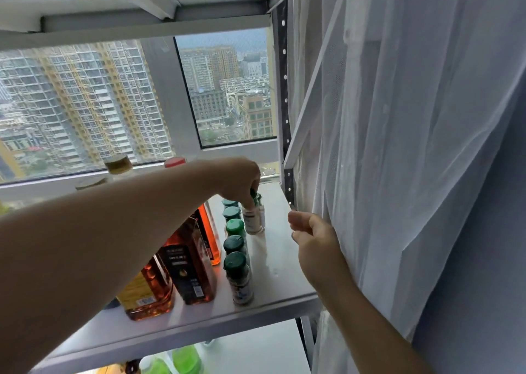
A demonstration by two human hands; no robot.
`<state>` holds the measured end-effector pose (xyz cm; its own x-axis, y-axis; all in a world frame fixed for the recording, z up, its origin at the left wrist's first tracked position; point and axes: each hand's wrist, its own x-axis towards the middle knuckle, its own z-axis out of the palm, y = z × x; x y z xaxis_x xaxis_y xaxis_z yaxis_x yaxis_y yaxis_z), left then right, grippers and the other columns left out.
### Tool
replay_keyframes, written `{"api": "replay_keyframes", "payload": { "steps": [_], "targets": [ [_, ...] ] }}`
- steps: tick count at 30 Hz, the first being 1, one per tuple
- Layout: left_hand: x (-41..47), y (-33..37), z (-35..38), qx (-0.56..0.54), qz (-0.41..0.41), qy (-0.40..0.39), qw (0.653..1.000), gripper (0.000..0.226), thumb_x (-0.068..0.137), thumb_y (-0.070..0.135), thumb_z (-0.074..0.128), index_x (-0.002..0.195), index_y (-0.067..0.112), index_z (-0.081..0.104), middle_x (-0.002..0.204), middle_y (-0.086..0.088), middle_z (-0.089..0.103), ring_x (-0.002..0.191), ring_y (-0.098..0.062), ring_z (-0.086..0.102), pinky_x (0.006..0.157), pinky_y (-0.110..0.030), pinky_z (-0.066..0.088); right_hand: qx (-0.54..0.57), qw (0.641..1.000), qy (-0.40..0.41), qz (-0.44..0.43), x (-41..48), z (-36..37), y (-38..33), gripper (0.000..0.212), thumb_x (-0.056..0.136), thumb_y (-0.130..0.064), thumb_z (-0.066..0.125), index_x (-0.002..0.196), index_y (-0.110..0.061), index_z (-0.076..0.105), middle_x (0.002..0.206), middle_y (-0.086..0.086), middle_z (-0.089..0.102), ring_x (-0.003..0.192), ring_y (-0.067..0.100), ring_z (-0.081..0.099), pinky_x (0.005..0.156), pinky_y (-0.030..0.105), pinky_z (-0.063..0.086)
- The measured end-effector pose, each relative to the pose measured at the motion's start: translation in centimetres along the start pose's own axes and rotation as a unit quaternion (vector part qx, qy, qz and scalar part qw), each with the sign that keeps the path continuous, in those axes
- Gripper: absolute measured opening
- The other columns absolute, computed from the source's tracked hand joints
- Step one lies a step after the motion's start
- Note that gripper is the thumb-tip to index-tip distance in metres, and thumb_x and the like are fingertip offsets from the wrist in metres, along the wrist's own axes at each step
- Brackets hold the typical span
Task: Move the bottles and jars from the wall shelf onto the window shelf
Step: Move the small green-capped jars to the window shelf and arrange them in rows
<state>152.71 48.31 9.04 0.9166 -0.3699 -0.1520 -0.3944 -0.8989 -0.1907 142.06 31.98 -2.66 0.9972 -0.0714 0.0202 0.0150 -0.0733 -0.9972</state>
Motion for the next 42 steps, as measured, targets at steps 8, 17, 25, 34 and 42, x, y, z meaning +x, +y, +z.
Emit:
{"api": "replay_keyframes", "payload": {
  "steps": [8,17,25,34,42],
  "targets": [
    [0.8,1.0,1.9,0.012,-0.030,-0.011,0.999,0.044,0.085,0.040,0.081,0.119,0.013,0.074,0.103,-0.003,0.073,0.092,-0.022,0.066,0.066,-0.027,0.043,-0.065,0.997,0.001,-0.045,0.0,-0.1,0.2,0.028,0.103,-0.019,0.058,0.130,-0.025,0.059,0.121,-0.014,0.064,0.119,0.007,0.059,0.112,0.035,0.047],
    [0.8,1.3,3.0,0.015,-0.034,-0.007,0.999,0.048,0.085,0.043,0.081,0.121,0.012,0.073,0.110,-0.005,0.072,0.099,-0.025,0.066,0.076,-0.032,0.052,-0.285,0.951,-0.055,-0.111,-0.4,-0.4,1.4,0.048,0.100,-0.035,0.061,0.144,-0.020,0.050,0.142,-0.006,0.051,0.127,0.008,0.053,0.104,0.025,0.043],
    [1.3,1.6,3.8,0.024,-0.043,-0.005,0.999,0.046,0.082,0.045,0.081,0.114,0.012,0.075,0.105,-0.006,0.074,0.095,-0.026,0.068,0.072,-0.032,0.053,-0.311,0.940,-0.075,-0.119,-0.8,-1.0,1.5,0.043,0.100,-0.042,0.059,0.139,-0.022,0.054,0.137,-0.008,0.056,0.122,0.007,0.055,0.103,0.027,0.047],
    [1.5,1.4,4.9,0.037,-0.045,0.011,0.998,0.043,0.083,0.043,0.080,0.112,0.012,0.074,0.098,-0.004,0.071,0.091,-0.025,0.067,0.069,-0.034,0.052,-0.325,0.932,-0.088,-0.135,-1.2,-1.9,1.7,0.042,0.099,-0.043,0.059,0.137,-0.024,0.058,0.135,-0.010,0.058,0.120,0.005,0.055,0.099,0.025,0.046],
    [-1.1,2.1,2.9,0.042,-0.038,0.059,0.997,0.046,0.089,0.043,0.074,0.124,0.012,0.070,0.121,-0.004,0.062,0.104,-0.025,0.064,0.083,-0.038,0.057,-0.375,0.907,-0.101,-0.164,-1.9,-2.4,2.0,0.045,0.099,-0.045,0.059,0.140,-0.027,0.055,0.139,-0.012,0.056,0.126,0.007,0.054,0.094,0.023,0.036]
  ]
}}
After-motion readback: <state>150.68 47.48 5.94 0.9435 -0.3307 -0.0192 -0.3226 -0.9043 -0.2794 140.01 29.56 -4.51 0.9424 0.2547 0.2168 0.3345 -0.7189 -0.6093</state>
